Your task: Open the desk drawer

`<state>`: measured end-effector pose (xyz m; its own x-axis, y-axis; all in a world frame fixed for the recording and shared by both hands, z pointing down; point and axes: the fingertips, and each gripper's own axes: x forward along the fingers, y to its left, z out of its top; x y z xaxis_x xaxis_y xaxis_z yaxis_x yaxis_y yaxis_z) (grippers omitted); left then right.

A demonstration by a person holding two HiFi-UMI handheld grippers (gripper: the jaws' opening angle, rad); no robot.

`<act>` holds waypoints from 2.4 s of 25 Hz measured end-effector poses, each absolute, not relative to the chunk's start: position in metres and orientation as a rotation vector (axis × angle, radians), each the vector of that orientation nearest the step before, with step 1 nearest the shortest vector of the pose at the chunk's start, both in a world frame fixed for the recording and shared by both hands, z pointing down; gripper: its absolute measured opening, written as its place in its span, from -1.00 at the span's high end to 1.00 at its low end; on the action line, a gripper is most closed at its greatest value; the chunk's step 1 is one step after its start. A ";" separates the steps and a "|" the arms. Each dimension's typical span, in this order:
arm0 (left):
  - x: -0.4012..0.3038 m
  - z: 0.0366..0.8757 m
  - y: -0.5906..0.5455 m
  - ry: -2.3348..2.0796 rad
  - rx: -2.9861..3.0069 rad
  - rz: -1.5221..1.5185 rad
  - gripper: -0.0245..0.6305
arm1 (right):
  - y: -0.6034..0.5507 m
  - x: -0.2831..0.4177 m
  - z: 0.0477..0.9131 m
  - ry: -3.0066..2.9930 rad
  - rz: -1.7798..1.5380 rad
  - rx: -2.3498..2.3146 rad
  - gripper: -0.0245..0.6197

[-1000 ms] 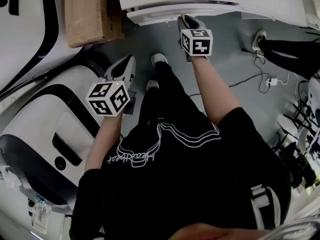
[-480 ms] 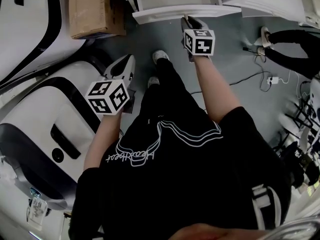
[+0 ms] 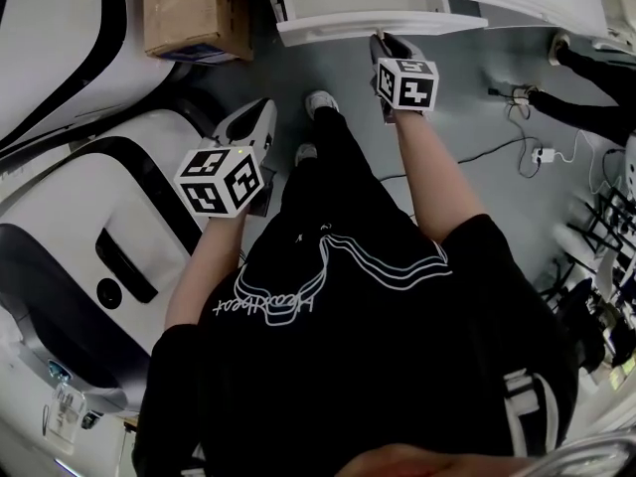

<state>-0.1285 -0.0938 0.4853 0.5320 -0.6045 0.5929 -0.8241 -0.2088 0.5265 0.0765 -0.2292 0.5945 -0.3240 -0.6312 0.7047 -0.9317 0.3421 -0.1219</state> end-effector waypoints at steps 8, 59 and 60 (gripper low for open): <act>-0.122 0.490 -0.077 -1.146 1.923 0.303 0.91 | -0.199 0.083 0.595 -2.056 0.711 1.362 0.67; -0.075 0.455 0.038 -1.220 1.949 0.206 0.92 | -0.073 0.117 0.511 -2.289 0.833 1.299 0.22; -0.069 0.444 0.040 -1.216 1.974 0.197 0.91 | -0.065 0.114 0.492 -2.336 0.827 1.283 0.25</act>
